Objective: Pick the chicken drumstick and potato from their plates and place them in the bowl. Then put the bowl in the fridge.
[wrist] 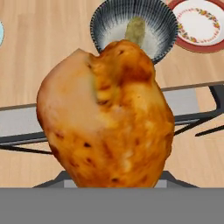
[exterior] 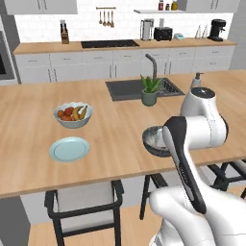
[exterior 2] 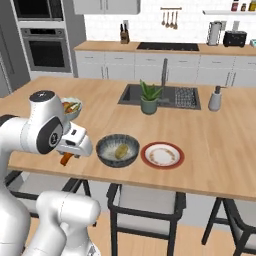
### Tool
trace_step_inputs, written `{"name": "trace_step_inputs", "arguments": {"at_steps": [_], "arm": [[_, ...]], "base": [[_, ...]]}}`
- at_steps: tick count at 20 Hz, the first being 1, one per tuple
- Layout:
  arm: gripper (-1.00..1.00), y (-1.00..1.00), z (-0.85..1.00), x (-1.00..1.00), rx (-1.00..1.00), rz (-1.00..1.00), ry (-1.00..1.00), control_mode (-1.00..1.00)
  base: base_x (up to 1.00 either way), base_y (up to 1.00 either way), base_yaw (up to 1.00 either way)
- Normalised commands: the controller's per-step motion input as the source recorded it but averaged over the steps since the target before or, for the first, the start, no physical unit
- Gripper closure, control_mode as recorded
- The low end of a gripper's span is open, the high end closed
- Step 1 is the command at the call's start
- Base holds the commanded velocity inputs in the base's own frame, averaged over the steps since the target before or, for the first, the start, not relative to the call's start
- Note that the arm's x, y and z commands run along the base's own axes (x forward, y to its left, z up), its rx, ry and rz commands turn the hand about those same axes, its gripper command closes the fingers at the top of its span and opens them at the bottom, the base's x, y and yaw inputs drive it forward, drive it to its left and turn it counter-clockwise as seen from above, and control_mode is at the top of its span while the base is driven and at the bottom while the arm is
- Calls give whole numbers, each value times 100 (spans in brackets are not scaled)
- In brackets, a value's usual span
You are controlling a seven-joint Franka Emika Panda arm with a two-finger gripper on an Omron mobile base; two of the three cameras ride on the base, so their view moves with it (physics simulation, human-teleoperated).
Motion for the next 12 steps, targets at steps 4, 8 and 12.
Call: {"name": "trace_step_inputs", "arguments": {"at_steps": [4,8,12], "arm": [[100,0,0,0,0,0,0,100],[100,0,0,0,0,0,0,100],[100,0,0,0,0,0,0,100]], "base": [[15,-59,-11],[44,-21,-5],[58,1,0]]}}
